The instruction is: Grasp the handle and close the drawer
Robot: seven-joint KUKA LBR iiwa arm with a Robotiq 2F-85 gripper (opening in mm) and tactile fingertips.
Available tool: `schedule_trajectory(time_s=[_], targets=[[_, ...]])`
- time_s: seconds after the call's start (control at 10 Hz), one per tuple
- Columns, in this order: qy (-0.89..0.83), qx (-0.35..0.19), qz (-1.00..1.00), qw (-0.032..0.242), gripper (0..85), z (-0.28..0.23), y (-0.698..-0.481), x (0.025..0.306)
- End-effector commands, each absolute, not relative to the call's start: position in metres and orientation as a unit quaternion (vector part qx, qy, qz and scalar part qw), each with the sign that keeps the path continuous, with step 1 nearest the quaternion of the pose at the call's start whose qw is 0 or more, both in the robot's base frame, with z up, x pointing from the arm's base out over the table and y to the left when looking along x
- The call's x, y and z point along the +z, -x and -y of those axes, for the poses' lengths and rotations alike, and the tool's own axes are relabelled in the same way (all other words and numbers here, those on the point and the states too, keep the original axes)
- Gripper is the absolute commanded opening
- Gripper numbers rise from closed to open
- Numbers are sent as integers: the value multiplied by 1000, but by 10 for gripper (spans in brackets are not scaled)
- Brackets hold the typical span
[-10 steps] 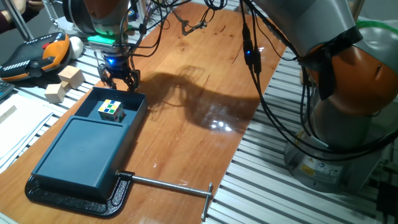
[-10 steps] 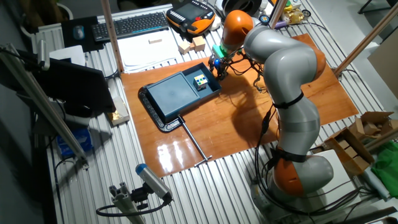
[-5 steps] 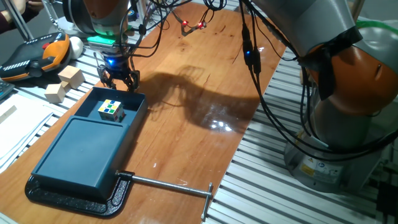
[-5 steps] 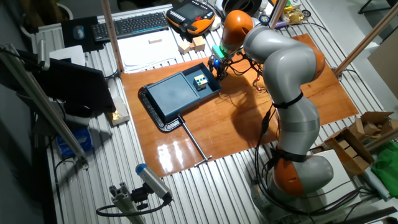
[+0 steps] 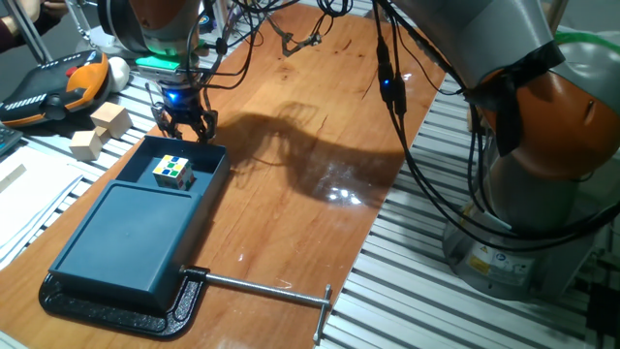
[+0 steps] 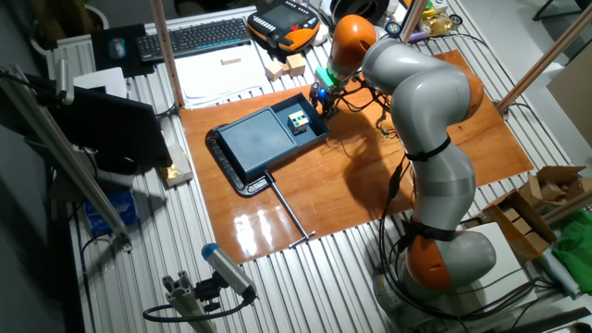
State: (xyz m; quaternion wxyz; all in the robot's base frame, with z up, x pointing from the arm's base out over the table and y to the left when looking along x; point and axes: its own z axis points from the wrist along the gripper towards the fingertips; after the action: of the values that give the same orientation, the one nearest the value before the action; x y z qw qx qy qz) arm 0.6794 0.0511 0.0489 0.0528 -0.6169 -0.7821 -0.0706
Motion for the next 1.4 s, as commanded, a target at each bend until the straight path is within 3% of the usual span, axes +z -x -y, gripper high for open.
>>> schedule_trajectory(time_s=[0.0,0.2,0.3,0.4,1.3], targets=[[616,-71,783,53,473,-51,-679,49],[614,-70,784,53,347,-52,-679,48],[613,-70,785,54,220,-52,-679,48],[613,-70,785,53,40,-51,-679,49],[607,-64,790,56,20,-54,-676,52]])
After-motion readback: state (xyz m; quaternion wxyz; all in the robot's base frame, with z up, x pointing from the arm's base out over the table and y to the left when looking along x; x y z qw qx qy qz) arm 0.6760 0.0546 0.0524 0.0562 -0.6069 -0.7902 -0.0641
